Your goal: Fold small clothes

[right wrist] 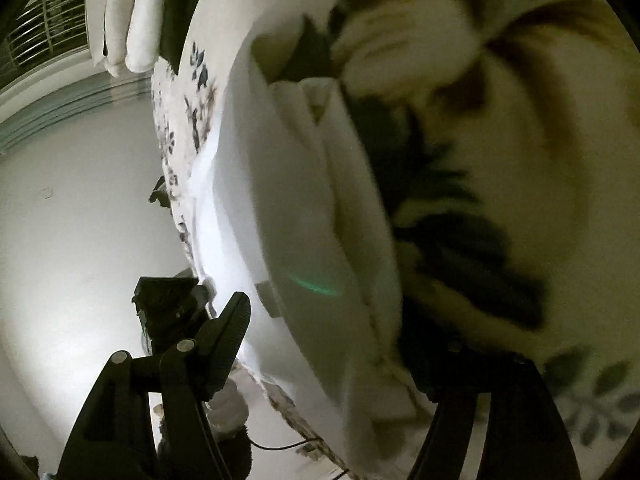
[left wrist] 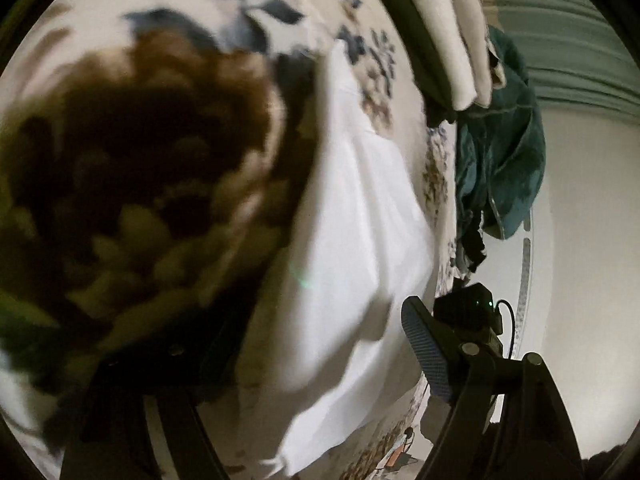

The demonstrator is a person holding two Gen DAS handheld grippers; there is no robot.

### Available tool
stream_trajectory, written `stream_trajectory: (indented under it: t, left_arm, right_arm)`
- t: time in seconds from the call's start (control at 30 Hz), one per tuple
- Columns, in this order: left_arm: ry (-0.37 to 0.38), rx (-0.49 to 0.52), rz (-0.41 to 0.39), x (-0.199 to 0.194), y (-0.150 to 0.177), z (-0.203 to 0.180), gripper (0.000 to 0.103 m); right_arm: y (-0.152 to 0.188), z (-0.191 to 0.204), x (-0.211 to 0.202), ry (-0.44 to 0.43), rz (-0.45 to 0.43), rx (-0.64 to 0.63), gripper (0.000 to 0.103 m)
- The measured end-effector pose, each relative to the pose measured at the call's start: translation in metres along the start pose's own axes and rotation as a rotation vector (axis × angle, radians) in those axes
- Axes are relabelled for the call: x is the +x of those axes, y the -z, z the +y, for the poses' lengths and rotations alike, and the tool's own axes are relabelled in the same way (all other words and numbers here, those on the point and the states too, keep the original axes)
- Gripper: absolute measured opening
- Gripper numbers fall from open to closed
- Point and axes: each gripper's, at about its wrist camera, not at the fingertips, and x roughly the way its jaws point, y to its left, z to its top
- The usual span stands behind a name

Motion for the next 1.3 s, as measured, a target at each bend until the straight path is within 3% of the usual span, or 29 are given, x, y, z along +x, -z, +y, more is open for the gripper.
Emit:
stream_trajectory:
  t: [0.03,0.07,0.1,0.13,0.17,0.33,0.53,0.77,0.9,1.1,1.23,1.3]
  left_arm:
    - [-0.004,0.018,-0.003,-0.001,0.001,-0.004,0.073]
    - [-0.003,0.032,-0.003,-0.003,0.003,-0.006,0.047]
    - [-0.037,0.050,0.007,-0.001,0.004,-0.011,0.027]
    - [-0.032,0.063,0.003,-0.003,0.005,-0.013,0.023]
    - [-0.028,0.068,-0.010,-0.006,0.006,-0.015,0.019]
    - [-0.019,0.083,-0.033,-0.025,0.000,-0.034,0.018]
    - [0.011,0.140,-0.052,-0.056,-0.027,-0.088,0.018]
    - [0.061,0.228,-0.105,-0.085,-0.106,-0.188,0.017]
    - [0.085,0.293,-0.166,-0.098,-0.182,-0.251,0.018]
    - [0.080,0.387,-0.245,-0.090,-0.302,-0.314,0.018]
    - [-0.020,0.386,-0.194,-0.055,-0.349,-0.295,0.022]
    - [-0.121,0.328,-0.142,-0.032,-0.357,-0.268,0.026]
  right_arm:
    - [0.000,0.002,0.002,-0.011,0.003,-0.007,0.066]
    - [0.001,0.005,0.005,-0.011,0.009,-0.019,0.056]
    - [0.003,0.006,0.009,0.001,0.016,-0.024,0.033]
    - [0.004,0.007,0.012,0.000,0.016,-0.026,0.020]
    - [0.006,0.008,0.012,0.002,0.005,-0.025,0.019]
    - [0.014,0.030,-0.004,0.010,-0.028,-0.055,0.012]
    - [0.021,0.085,-0.039,0.012,-0.064,-0.105,0.012]
    - [-0.009,0.192,-0.109,0.003,-0.164,-0.194,0.011]
    - [-0.058,0.260,-0.149,-0.023,-0.241,-0.263,0.011]
    - [-0.174,0.363,-0.176,-0.039,-0.349,-0.371,0.011]
    - [-0.244,0.390,-0.170,-0.004,-0.376,-0.398,0.011]
    - [-0.275,0.378,-0.153,0.028,-0.350,-0.376,0.013]
